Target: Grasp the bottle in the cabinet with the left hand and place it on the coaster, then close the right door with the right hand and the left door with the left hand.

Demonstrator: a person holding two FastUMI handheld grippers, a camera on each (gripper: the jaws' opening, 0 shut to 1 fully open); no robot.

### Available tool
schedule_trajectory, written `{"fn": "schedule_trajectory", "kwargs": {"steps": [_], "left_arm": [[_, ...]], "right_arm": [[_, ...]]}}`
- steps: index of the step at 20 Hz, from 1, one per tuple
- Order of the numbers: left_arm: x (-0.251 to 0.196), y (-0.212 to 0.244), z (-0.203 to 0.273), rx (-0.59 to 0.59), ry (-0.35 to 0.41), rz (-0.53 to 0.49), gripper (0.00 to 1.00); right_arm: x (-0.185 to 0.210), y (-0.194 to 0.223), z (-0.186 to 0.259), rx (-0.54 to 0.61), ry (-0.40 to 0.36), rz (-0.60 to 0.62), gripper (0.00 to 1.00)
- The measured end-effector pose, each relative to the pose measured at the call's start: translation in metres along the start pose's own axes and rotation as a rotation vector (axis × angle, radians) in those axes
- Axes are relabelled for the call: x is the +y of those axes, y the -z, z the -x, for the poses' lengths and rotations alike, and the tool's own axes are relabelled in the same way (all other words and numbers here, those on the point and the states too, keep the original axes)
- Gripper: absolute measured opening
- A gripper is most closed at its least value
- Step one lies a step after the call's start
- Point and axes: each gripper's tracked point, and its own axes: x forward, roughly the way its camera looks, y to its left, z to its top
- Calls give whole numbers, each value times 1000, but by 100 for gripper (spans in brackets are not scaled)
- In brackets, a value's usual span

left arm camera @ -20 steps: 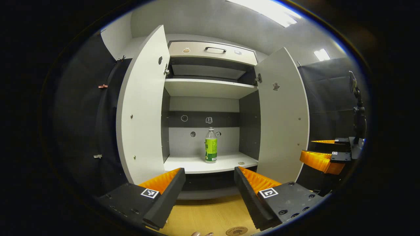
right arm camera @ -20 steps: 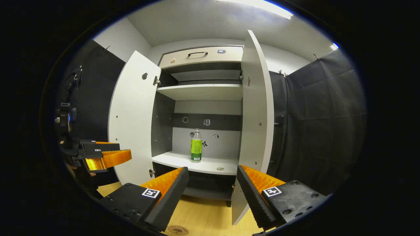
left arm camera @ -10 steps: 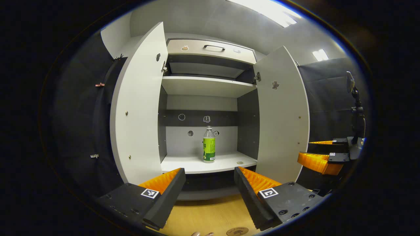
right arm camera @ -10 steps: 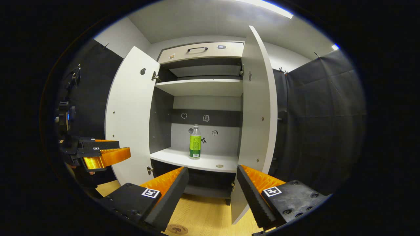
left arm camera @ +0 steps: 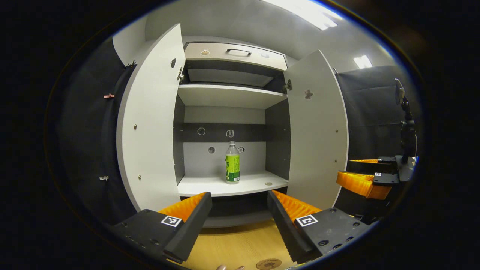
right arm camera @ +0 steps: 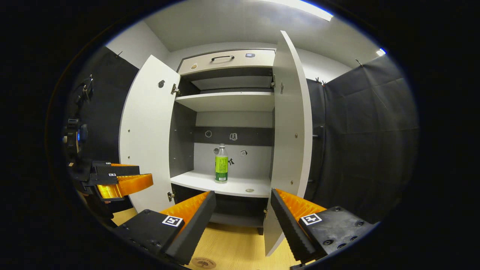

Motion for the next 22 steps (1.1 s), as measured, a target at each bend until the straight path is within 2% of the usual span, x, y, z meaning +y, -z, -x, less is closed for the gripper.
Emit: {"fn": "schedule_trajectory", "kwargs": {"steps": [11, 14, 18, 22], "left_arm": [[9, 0, 15, -8, 60, -20, 95], [13, 3, 13, 1, 55, -31, 95], [14, -2, -4, -8, 48, -37, 95], [13, -11, -44, -33, 39, -35, 95]], "right_arm": [[30, -6, 23, -8, 35, 14, 98], [33, -9, 29, -18, 46, 25, 98], [35, -11, 23, -17, 35, 22, 98], [32, -16, 4, -26, 2, 25, 98]]}}
